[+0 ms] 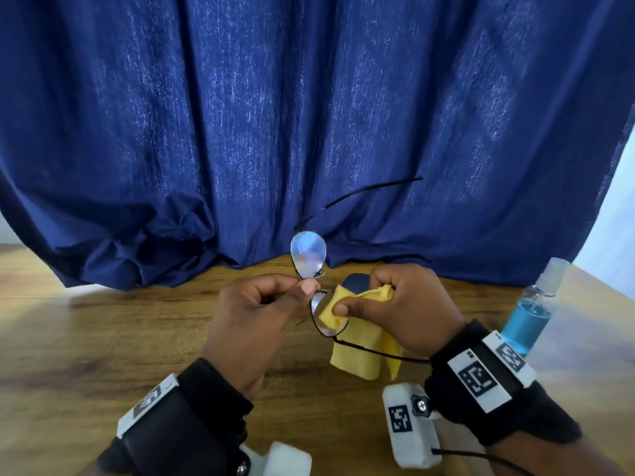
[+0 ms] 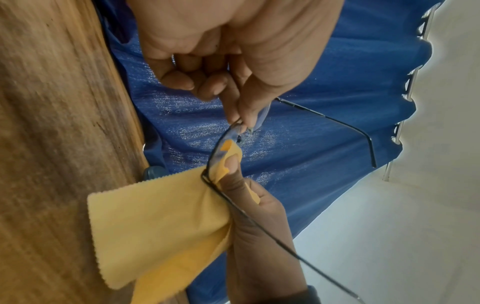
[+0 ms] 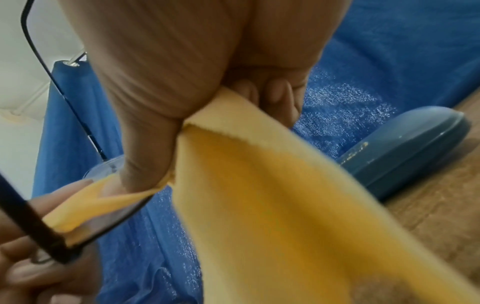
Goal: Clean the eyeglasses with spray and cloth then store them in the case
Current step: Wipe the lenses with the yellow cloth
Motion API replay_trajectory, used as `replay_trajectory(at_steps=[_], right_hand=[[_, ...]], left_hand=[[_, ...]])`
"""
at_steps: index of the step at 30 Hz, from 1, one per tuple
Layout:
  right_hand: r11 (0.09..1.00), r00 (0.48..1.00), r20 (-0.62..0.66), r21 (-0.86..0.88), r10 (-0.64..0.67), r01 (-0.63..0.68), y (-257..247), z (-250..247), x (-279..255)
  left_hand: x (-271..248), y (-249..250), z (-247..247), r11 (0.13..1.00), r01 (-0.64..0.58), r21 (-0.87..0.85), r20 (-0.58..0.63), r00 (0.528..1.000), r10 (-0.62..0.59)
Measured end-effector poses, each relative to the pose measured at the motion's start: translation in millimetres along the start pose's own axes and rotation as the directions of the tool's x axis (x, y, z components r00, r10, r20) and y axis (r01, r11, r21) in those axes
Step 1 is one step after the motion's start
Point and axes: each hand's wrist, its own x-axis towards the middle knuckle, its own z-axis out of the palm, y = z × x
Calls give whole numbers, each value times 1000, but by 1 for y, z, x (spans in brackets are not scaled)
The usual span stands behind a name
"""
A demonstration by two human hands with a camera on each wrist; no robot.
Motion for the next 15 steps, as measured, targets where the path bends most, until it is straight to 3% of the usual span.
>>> replay_trajectory(at_steps=[2, 6, 11, 15], right_hand=[[1000, 999, -37, 4, -27, 27, -3, 4, -1], [997, 998, 41, 70, -45, 42, -7, 10, -5], [999, 1000, -14, -37, -9, 8, -2, 0, 0], [997, 998, 14, 47, -55, 54, -8, 10, -4]], left_hand=[[0, 0, 0, 1000, 2, -17, 11, 1000, -2], [-3, -1, 3, 1000, 5, -8, 32, 999, -5], [1, 0, -1, 999, -10, -44, 11, 1000, 11], [-3, 1, 2, 1000, -13, -22, 32, 999, 14]])
